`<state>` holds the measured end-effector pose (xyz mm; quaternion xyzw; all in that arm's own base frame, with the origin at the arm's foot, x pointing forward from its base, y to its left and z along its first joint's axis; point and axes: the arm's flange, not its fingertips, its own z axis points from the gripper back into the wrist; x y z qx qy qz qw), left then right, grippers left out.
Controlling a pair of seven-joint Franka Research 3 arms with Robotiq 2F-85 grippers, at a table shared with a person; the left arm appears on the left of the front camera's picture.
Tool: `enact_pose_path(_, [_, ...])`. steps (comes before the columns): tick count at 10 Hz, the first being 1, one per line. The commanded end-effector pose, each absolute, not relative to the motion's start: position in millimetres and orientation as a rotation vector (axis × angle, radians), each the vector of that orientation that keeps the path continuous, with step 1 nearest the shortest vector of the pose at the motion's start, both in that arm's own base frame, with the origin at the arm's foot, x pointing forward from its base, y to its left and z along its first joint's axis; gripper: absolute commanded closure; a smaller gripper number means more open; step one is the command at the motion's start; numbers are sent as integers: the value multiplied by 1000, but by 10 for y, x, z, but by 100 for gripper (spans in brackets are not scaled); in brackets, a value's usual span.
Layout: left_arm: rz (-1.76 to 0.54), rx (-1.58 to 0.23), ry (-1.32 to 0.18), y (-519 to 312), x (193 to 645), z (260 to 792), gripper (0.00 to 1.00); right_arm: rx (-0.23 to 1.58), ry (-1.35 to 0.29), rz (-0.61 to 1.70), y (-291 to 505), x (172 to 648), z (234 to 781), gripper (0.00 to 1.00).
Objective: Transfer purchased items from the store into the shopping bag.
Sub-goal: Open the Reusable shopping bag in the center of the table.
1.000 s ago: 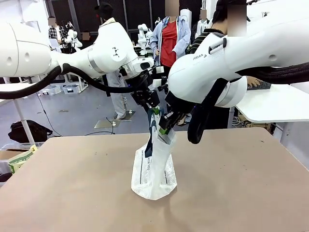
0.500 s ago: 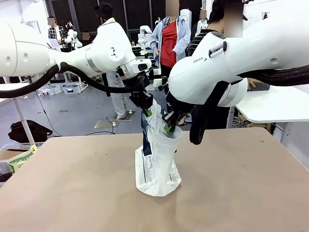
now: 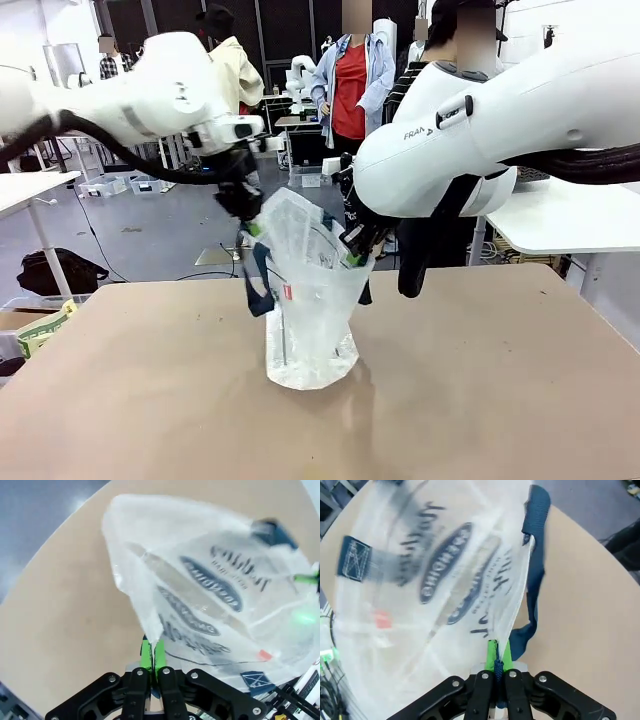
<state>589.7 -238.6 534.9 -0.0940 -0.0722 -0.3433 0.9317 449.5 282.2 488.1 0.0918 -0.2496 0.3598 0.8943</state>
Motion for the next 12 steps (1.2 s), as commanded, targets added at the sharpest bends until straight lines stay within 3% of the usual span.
enact_pose_path(1, [-595, -198, -179, -1721, 5485, 5365, 100, 148, -524, 705, 2886, 4534, 4959, 100])
enact_pose_path(4, [-518, -190, -246, -1252, 5237, 5439, 100, 140, -521, 711, 2970, 4488, 4994, 100])
enact_pose_path(8, [-626, -241, -228, -1656, 5498, 5414, 100, 146, -509, 840, 3557, 4327, 5056, 100])
enact_pose_path(12, [-632, -237, -149, -1787, 5785, 5376, 100, 40, -465, 785, 3707, 4318, 5003, 100])
